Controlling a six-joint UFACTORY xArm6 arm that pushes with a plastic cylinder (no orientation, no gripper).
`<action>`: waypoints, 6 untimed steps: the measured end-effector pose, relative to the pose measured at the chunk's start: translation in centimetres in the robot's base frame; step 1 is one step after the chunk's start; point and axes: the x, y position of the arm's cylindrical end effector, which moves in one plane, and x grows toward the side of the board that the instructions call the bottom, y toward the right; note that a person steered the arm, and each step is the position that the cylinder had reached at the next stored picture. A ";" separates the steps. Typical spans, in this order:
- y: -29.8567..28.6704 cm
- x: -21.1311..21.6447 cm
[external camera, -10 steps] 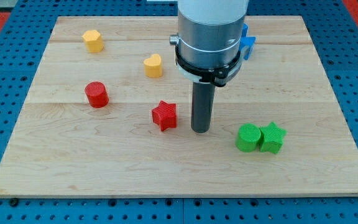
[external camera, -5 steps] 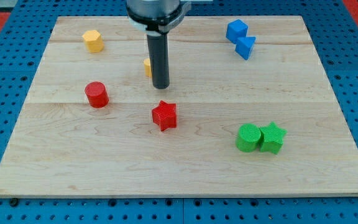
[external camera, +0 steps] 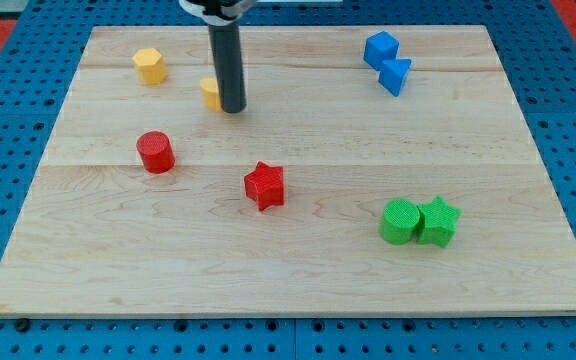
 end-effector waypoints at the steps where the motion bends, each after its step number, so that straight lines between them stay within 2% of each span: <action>1: -2.7 -2.6; 2: -5.4 -3.3; 3: -5.7 0.8; 4: -8.6 2.8; 5: -9.2 3.8; 6: -7.5 7.1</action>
